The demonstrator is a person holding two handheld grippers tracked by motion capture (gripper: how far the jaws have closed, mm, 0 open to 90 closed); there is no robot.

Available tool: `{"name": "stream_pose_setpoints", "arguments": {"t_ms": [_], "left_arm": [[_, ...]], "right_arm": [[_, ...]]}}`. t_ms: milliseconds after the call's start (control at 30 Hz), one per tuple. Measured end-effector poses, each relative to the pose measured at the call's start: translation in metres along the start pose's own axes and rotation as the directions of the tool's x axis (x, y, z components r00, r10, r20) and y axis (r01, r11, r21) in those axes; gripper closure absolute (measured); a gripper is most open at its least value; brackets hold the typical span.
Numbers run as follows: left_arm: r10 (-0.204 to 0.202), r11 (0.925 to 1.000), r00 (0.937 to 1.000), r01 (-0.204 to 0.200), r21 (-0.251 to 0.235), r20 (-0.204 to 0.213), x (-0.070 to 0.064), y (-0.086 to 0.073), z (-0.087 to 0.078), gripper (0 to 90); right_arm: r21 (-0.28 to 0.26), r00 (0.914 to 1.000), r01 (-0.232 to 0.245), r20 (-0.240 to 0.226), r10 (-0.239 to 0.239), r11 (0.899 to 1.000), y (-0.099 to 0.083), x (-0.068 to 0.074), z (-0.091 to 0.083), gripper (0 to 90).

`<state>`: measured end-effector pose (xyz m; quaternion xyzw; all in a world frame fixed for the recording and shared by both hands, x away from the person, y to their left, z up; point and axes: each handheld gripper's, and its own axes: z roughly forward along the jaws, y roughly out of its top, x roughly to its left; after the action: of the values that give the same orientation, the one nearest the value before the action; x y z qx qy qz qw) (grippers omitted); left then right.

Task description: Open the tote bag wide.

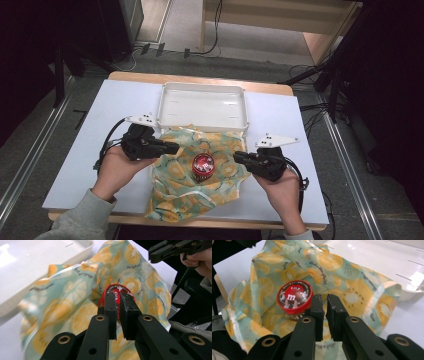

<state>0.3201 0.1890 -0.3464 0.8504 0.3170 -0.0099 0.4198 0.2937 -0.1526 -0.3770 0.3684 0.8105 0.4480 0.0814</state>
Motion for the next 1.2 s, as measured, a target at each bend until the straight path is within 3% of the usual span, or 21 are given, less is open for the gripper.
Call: {"name": "stream_pose_setpoints", "arguments": {"t_ms": [167, 233, 433, 733, 933, 1200], "left_arm": [[0.009, 0.9992, 0.9999, -0.009, 0.039, -0.005, -0.002, -0.002, 0.020, 86.4], [0.007, 0.9983, 0.9999, -0.007, 0.057, -0.011, -0.003, -0.006, 0.027, 87.2], [-0.026, 0.9935, 0.9992, 0.029, 0.110, -0.030, 0.005, -0.032, 0.038, 87.5], [-0.059, 0.9853, 0.9970, 0.067, 0.158, -0.050, 0.010, -0.063, 0.049, 87.4], [-0.077, 0.9852, 0.9953, 0.085, 0.149, -0.058, 0.011, -0.075, 0.050, 87.4], [-0.103, 0.9764, 0.9902, 0.119, 0.180, -0.094, 0.022, -0.091, 0.047, 87.9]], "right_arm": [[0.020, 0.9996, -0.011, -0.026, 0.011, 1.000, 0.005, 0.000, 0.019, 90.0], [0.053, 0.9994, 0.000, -0.033, 0.002, 0.999, 0.003, 0.005, 0.033, 90.0], [0.130, 0.9997, 0.001, -0.022, 0.002, 0.991, -0.012, 0.008, 0.050, 90.0], [0.190, 0.9994, -0.034, 0.003, 0.034, 0.981, -0.037, 0.004, 0.057, 90.0], [0.216, 0.9994, -0.032, 0.021, 0.028, 0.976, -0.048, 0.005, 0.061, 90.0], [0.264, 0.9975, -0.046, 0.063, 0.030, 0.963, -0.062, 0.003, 0.060, 90.0]]}}
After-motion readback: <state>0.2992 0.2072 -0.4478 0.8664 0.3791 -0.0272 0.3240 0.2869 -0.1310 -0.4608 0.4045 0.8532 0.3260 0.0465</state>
